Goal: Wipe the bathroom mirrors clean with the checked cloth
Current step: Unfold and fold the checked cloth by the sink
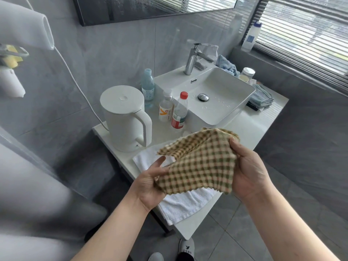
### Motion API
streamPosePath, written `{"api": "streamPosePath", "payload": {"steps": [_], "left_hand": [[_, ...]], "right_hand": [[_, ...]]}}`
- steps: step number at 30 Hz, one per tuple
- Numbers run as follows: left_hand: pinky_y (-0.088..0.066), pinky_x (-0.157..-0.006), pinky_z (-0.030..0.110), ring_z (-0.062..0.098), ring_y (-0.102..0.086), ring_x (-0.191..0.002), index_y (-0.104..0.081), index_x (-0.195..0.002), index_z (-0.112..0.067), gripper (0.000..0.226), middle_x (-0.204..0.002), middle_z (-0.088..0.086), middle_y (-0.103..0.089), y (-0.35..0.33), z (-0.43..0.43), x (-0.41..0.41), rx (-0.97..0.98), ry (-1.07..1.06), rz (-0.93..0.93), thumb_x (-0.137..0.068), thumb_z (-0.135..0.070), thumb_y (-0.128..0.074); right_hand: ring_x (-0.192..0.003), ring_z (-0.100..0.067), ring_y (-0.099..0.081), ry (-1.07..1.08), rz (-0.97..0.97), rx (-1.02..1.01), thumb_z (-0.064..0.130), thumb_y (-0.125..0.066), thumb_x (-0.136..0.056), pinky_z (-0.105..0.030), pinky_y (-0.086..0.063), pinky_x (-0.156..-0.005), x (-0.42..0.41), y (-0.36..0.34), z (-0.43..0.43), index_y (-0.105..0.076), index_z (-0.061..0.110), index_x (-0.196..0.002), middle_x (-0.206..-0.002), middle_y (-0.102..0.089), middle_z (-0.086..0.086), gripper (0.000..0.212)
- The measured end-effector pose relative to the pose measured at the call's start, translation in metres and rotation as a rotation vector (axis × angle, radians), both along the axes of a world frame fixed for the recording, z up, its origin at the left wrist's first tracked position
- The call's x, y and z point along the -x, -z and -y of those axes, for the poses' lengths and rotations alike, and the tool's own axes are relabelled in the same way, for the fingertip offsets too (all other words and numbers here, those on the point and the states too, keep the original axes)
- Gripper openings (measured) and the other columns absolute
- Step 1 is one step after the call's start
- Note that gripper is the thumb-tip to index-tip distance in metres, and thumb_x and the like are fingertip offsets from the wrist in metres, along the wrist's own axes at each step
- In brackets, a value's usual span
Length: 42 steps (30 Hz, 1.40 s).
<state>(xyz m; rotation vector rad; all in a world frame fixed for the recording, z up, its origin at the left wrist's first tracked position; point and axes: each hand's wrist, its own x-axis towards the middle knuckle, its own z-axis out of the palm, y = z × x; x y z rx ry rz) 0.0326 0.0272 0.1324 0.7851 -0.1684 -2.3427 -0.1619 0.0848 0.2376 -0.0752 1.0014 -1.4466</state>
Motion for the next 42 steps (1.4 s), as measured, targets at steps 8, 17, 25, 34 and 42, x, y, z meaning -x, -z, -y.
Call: {"api": "streamPosePath", "payload": {"steps": [8,17,25,34,42], "left_hand": [[-0.055,-0.059,0.027,0.014,-0.067,-0.071,-0.065,-0.111,-0.014,0.021,-0.079,0.001,-0.071,-0.009,0.025,-0.013,0.27,-0.148,0.353,-0.096,-0.005,-0.054],[-0.049,-0.079,0.017,-0.002,-0.067,-0.085,-0.073,-0.102,-0.026,0.016,-0.093,-0.012,-0.074,-0.035,0.049,-0.04,0.921,-0.148,1.079,-0.099,-0.019,-0.06],[-0.058,-0.066,0.025,0.009,-0.067,-0.07,-0.067,-0.08,-0.015,0.032,-0.08,-0.001,-0.071,-0.052,0.058,-0.032,0.702,-0.31,0.882,-0.091,0.013,-0.057],[-0.058,-0.062,0.027,0.018,-0.066,-0.073,-0.064,-0.1,-0.009,0.028,-0.082,0.008,-0.068,-0.059,0.053,-0.013,0.45,0.023,0.431,-0.088,0.014,-0.056],[-0.046,-0.07,0.03,0.011,-0.049,-0.057,-0.067,-0.071,-0.019,0.021,-0.06,-0.007,-0.061,-0.062,0.085,-0.022,0.888,-0.046,1.115,-0.092,-0.015,-0.069]], "right_hand": [[-0.101,-0.028,-0.071,0.031,-0.24,-0.045,0.017,-0.046,-0.1,-0.048,-0.052,-0.092,0.005,0.008,0.001,-0.066,0.003,-0.11,-0.107,-0.074,-0.012,0.026],[-0.073,0.003,-0.067,0.08,-1.157,-0.133,0.016,-0.073,-0.089,-0.023,-0.054,-0.077,0.027,0.013,0.001,-0.077,0.017,-0.085,-0.079,-0.075,0.008,0.005],[-0.075,0.002,-0.066,0.207,-1.117,0.033,0.016,-0.067,-0.093,-0.023,-0.052,-0.076,0.027,0.001,0.012,-0.073,0.02,-0.08,-0.078,-0.072,0.012,0.015],[-0.081,-0.012,-0.066,0.156,-0.79,0.074,0.01,-0.066,-0.093,-0.03,-0.055,-0.077,0.025,-0.015,0.024,-0.07,0.011,-0.088,-0.082,-0.071,0.0,0.006],[-0.082,-0.02,-0.067,0.181,-0.964,-0.09,0.017,-0.074,-0.089,-0.035,-0.057,-0.077,0.05,-0.019,0.028,-0.072,0.013,-0.082,-0.082,-0.073,-0.005,0.009]]}}
